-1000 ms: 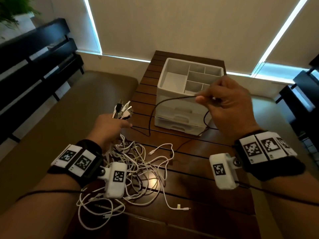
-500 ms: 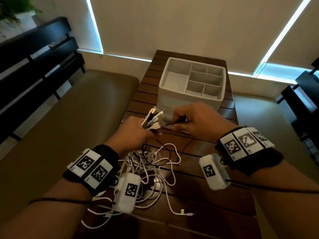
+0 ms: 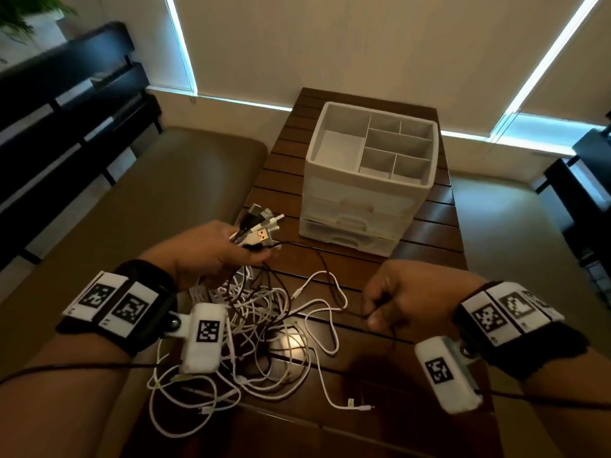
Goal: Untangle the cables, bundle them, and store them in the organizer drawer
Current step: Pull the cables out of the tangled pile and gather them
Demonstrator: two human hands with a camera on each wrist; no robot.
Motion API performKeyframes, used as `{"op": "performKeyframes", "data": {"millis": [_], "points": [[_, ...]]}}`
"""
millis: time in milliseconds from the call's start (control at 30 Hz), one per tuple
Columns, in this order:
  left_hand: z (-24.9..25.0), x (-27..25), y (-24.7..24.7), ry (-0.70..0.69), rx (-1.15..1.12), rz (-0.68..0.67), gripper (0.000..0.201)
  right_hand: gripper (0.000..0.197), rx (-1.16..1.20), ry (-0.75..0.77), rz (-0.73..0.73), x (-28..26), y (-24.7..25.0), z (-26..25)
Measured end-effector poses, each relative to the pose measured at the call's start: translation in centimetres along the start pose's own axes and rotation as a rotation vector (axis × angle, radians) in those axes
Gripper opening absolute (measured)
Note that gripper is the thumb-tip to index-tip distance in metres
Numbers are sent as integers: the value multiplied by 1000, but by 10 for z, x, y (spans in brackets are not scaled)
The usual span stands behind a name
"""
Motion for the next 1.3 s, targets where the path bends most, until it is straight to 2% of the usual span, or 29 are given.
{"op": "performKeyframes", "data": {"millis": [100,200,267,300,367,433,467,633,767,967,1033,1100,1200,1300], "points": [[-12,4,7,25,-40,-13,19,5,111,-15,-217,1,-38,-3],[-16,7,7,-18,-211,-68,26,13,-67,-106,-274,26,-76,16],[-20,6,5,0,-211,-105,24,17,-247,-178,-292,45,-89,33],[-24,5,6,28,-169,-118,21,18,-363,-189,-230,58,-81,39],[-31,2,3,59,-61,-169,20,19,-496,-183,38,81,-43,40],[-37,0,-3,66,-49,-238,17,16,-404,-194,276,98,-3,41],[-39,-1,-6,73,-88,-255,11,17,-366,-195,335,110,8,40],[-48,5,-10,60,-277,-222,6,29,-356,-132,371,168,4,30],[-54,15,-9,57,-358,-202,16,41,-422,-125,302,196,-16,37],[-46,32,-10,17,-494,-110,19,23,-556,-239,332,193,-15,67],[-42,39,-10,19,-544,-33,18,20,-482,-299,345,179,-3,74],[-41,47,-10,22,-602,56,20,15,-223,-318,397,157,15,77],[-41,60,-16,54,-640,184,23,17,304,-186,514,109,40,60],[-27,68,-40,40,-717,209,24,21,568,-55,567,59,45,28]]}}
Point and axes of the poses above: each hand's wrist, its own x-axis towards the middle knuckle, its own y-axis out of the back of the hand, z = x × y, the point moved 10 cm from there along x, towards the middle knuckle, and after that the axes turned 6 degrees about -y, right-handed, at the moved point
